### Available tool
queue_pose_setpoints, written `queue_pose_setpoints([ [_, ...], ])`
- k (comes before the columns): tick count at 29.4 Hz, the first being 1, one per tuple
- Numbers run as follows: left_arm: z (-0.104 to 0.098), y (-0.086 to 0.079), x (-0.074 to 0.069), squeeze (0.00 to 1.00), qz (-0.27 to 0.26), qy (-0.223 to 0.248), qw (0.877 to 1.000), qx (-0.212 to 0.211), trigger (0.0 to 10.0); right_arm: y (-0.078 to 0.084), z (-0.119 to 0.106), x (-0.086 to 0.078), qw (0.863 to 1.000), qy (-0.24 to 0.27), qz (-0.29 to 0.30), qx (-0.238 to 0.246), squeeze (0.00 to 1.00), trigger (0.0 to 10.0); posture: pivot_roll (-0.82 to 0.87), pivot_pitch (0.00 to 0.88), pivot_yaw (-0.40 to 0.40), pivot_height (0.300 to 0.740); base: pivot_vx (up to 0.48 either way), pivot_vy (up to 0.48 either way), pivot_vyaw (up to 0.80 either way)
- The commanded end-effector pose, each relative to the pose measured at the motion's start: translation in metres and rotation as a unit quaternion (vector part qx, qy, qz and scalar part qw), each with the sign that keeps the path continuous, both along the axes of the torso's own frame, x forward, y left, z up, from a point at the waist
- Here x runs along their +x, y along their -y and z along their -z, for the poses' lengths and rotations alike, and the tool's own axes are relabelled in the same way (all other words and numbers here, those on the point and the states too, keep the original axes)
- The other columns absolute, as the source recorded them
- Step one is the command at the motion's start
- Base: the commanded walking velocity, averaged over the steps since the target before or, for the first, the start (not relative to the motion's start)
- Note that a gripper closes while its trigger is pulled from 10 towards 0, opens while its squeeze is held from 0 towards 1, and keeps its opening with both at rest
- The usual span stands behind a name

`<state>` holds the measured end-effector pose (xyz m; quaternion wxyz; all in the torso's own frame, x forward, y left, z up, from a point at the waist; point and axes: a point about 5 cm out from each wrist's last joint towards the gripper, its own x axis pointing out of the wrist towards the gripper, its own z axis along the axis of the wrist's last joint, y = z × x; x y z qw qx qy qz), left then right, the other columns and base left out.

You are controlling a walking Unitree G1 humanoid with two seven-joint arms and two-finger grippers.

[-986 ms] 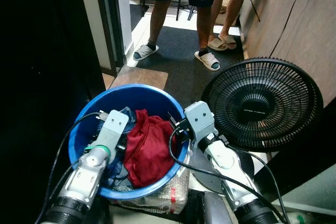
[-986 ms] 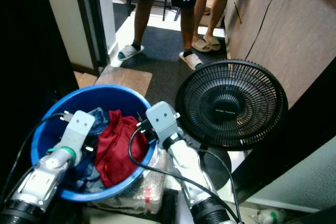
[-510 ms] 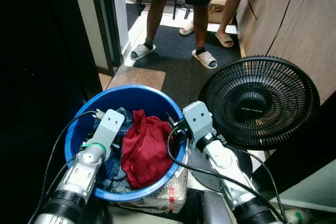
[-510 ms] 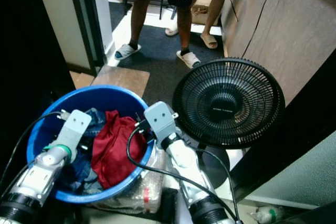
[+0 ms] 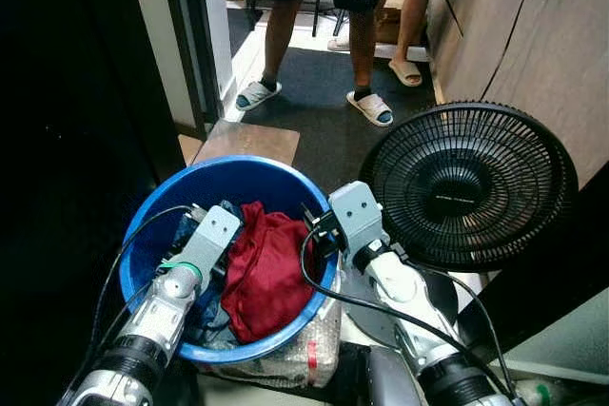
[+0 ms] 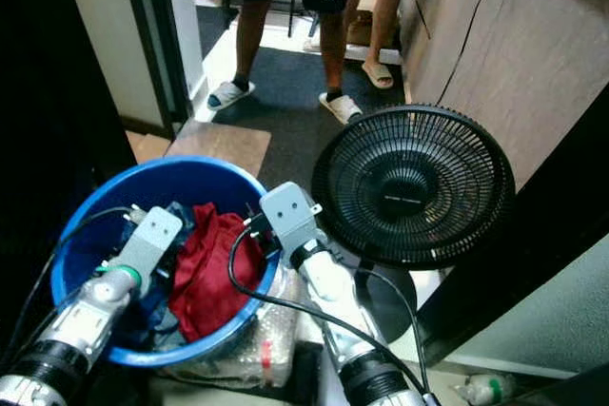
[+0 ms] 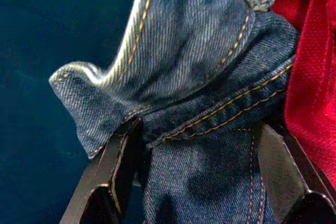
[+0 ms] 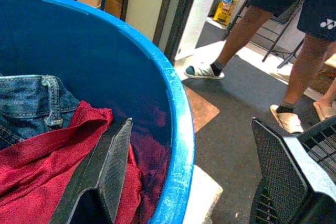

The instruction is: Clothes washing

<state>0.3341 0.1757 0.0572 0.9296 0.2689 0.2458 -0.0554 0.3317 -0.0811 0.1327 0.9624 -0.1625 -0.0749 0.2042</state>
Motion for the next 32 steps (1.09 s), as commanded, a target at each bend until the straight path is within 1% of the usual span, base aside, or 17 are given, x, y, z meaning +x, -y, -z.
queue_pose_setpoints([
  [1, 0.051, -0.008, -0.036, 0.0, -0.012, -0.116, 0.993, 0.014, 10.0, 0.014, 0.026, -0.004, 0.998, -0.058, 0.028, -0.018, 0.0, 10.0, 0.1, 0.078, 0.001, 0.478, 0.0, 0.0, 0.0],
  [2, 0.051, -0.008, -0.036, 0.0, -0.012, -0.116, 0.993, 0.014, 10.0, 0.014, 0.026, -0.004, 0.998, -0.058, 0.028, -0.018, 0.0, 10.0, 0.1, 0.078, 0.001, 0.478, 0.0, 0.0, 0.0],
  [3, 0.051, -0.007, -0.035, 0.0, -0.009, -0.118, 0.993, 0.015, 8.9, 0.014, 0.027, -0.004, 0.998, -0.058, 0.029, -0.018, 0.0, 10.0, 0.1, 0.078, 0.001, 0.478, 0.0, 0.0, 0.0],
  [4, 0.051, -0.005, -0.034, 0.0, -0.003, -0.116, 0.993, 0.013, 5.0, 0.014, 0.027, -0.004, 0.998, -0.058, 0.029, -0.018, 0.0, 10.0, 0.1, 0.078, 0.001, 0.478, 0.0, 0.0, 0.0],
  [6, 0.05, -0.004, -0.034, 0.0, 0.002, -0.114, 0.993, 0.012, 5.0, 0.014, 0.027, -0.005, 0.998, -0.058, 0.03, -0.018, 0.0, 10.0, 0.1, 0.078, 0.001, 0.478, 0.0, 0.0, 0.0],
  [7, 0.05, -0.004, -0.033, 0.0, 0.003, -0.111, 0.994, 0.01, 0.0, 0.014, 0.028, -0.005, 0.998, -0.058, 0.03, -0.018, 0.0, 10.0, 0.1, 0.078, 0.001, 0.478, 0.0, 0.0, 0.0],
  [15, 0.05, -0.007, -0.031, 0.0, -0.001, -0.104, 0.995, 0.008, 0.0, 0.014, 0.028, -0.005, 0.998, -0.058, 0.03, -0.017, 0.0, 10.0, 0.08, 0.082, 0.005, 0.478, 0.0, 0.0, 0.0],
  [29, 0.049, -0.006, -0.028, 0.0, -0.01, -0.093, 0.996, -0.015, 0.0, 0.012, 0.027, -0.004, 0.998, -0.056, 0.027, -0.017, 0.0, 10.0, 0.09, 0.085, 0.002, 0.478, 0.0, 0.0, 0.0],
  [30, 0.046, -0.005, -0.026, 0.0, -0.012, -0.086, 0.996, -0.023, 0.0, 0.012, 0.027, -0.005, 0.998, -0.056, 0.027, -0.017, 0.0, 10.0, 0.09, 0.085, 0.004, 0.478, 0.0, 0.0, 0.0],
  [32, 0.031, 0.004, -0.016, 0.0, -0.003, -0.041, 0.997, -0.07, 0.0, 0.012, 0.025, -0.005, 0.998, -0.05, 0.029, -0.012, 0.0, 10.0, 0.09, 0.084, 0.005, 0.478, 0.0, 0.0, 0.0],
])
